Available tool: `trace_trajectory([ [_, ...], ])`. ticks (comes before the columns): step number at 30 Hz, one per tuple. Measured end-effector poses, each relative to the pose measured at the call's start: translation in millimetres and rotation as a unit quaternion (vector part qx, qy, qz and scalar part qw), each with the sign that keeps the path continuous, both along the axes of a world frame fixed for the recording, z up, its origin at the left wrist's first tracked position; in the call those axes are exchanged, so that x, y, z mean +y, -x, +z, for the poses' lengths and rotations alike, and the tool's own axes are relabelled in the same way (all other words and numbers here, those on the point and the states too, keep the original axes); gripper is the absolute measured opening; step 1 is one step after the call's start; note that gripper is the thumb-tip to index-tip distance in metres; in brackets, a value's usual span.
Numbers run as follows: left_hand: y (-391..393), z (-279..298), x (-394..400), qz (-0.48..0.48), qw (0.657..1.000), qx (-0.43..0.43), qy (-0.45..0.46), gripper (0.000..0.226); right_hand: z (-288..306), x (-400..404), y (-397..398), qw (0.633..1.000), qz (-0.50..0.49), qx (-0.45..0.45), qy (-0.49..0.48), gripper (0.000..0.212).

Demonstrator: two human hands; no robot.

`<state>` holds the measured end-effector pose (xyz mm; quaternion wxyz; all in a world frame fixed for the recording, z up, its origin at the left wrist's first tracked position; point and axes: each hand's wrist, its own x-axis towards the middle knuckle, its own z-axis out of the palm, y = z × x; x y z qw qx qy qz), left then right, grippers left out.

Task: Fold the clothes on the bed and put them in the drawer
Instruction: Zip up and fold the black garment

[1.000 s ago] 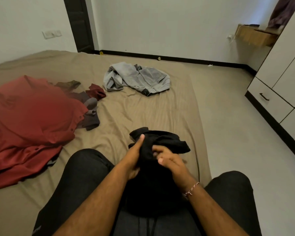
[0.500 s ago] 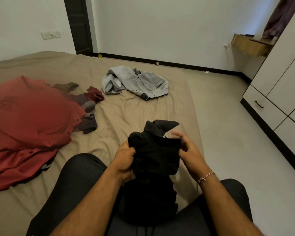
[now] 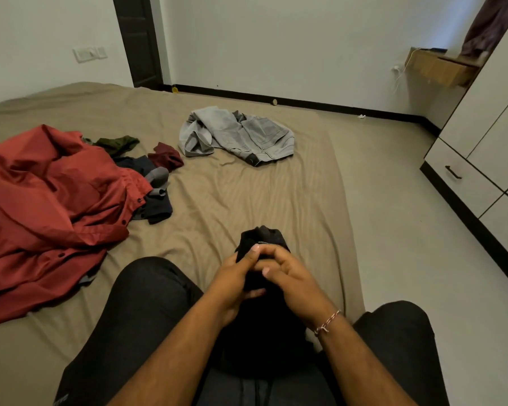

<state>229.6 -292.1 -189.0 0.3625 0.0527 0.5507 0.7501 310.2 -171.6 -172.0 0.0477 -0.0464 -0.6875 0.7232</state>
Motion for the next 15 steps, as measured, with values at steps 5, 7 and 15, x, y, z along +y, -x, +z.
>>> trace_trajectory([
  [5,18.2,-3.9,-2.6,0.18,0.982,-0.06,-0.016,0.025,-24.1,5.2,0.4,0.981,-0.179,-0.042,-0.058,0.028],
  [7,22.1,1.4,-4.2,0.23,0.969,-0.075,-0.054,0.021,-36.3,21.2,7.3,0.944,-0.312,-0.064,-0.089,0.024],
  [15,29.0,18.7,-11.7,0.214,0.974,0.015,-0.077,0.019,-58.5,55.1,40.9,0.946,-0.143,-0.174,-0.232,0.093],
])
